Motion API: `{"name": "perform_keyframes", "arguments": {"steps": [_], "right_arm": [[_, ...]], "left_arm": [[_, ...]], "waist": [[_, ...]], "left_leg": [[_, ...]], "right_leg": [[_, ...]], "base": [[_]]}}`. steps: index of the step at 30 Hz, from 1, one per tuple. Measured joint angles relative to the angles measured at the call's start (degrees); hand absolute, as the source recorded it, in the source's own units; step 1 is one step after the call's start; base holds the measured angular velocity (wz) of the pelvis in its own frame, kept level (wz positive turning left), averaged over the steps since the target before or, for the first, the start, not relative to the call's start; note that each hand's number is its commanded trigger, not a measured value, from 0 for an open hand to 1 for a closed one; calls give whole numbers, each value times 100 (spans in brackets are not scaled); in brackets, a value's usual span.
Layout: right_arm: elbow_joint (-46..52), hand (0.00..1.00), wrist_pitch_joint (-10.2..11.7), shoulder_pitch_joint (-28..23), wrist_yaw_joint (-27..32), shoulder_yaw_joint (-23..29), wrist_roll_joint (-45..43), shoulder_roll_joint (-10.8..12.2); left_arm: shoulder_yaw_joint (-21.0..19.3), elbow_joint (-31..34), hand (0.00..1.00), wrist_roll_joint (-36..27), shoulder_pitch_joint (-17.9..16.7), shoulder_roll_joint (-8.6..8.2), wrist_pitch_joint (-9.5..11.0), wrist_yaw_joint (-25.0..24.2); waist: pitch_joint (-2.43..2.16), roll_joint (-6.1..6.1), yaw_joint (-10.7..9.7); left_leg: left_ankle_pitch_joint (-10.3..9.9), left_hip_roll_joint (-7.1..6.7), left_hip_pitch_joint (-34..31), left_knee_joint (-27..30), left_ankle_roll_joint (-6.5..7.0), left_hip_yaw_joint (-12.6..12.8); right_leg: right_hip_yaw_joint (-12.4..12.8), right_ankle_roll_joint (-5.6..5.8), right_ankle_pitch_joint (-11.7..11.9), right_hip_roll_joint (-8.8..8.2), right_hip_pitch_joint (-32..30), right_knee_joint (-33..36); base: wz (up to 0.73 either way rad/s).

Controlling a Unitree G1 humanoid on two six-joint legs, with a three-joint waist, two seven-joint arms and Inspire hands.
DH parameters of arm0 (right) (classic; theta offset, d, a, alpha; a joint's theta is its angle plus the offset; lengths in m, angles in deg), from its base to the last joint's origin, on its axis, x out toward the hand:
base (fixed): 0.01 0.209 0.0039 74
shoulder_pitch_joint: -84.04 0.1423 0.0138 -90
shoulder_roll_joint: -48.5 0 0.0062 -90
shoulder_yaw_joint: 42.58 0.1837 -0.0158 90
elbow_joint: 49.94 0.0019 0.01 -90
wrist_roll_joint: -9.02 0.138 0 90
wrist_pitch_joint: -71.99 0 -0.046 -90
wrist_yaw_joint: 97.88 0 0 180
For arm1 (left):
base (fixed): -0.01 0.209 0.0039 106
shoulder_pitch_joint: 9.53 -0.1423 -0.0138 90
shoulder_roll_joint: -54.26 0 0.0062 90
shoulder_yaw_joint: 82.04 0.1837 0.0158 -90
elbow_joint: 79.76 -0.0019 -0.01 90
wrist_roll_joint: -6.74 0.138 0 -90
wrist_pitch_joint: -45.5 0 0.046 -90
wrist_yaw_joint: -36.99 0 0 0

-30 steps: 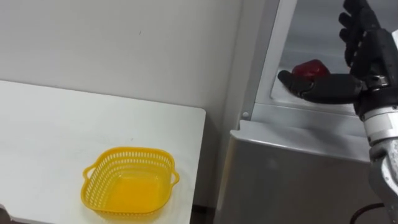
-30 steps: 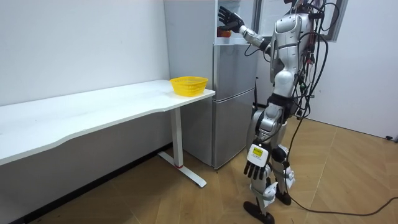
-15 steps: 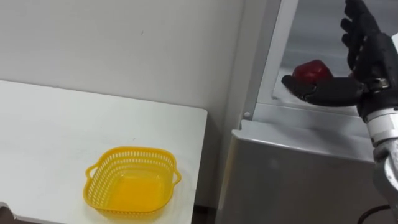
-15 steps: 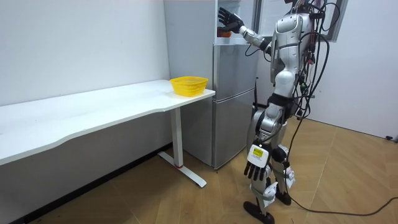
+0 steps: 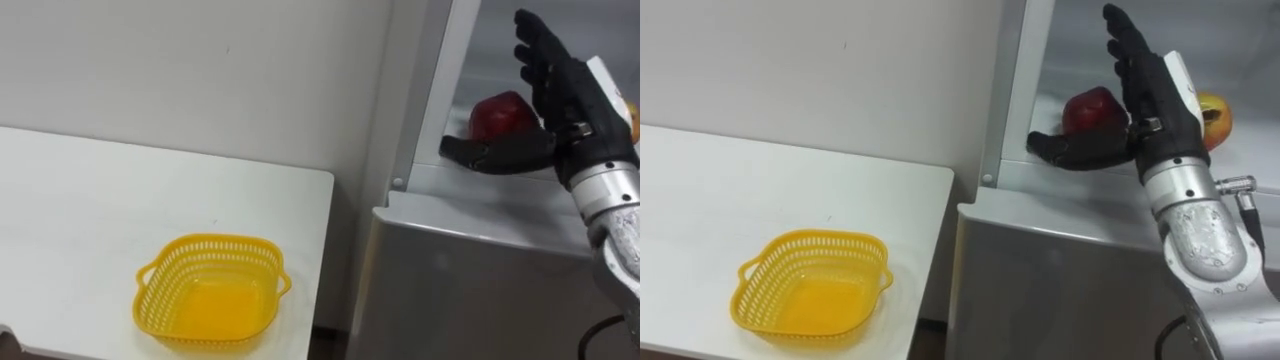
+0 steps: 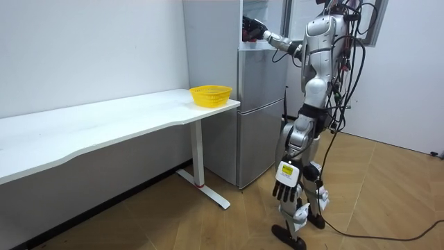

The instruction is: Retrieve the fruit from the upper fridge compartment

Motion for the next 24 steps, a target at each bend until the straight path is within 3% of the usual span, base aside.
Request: {"name": "perform_keyframes", "arguments": {"steps": [7, 18, 24], "right_arm": [[-104, 0, -156, 116, -1, -12, 49, 1], [-462, 0, -293, 406, -4, -27, -155, -6], [-751, 0, -376, 466, 6, -118, -268, -230]], "left_arm": [[86, 52, 0, 0, 8, 1, -110, 17], [116, 174, 0, 3, -2, 13, -266, -1], [119, 265, 0, -3, 7, 51, -273, -24]], "waist": [[-49, 14, 7], [-61, 11, 1], [-74, -22, 12]], "left_leg": [[0, -2, -18, 3, 0, 1], [1, -4, -36, 7, 1, -6], [3, -24, -60, 14, 3, -63]], "right_leg": [[4, 0, 0, -1, -20, 1], [5, 0, 0, -5, -48, 3], [31, 0, 0, -9, -48, 3]], "base": [[0], [0], [3]]}}
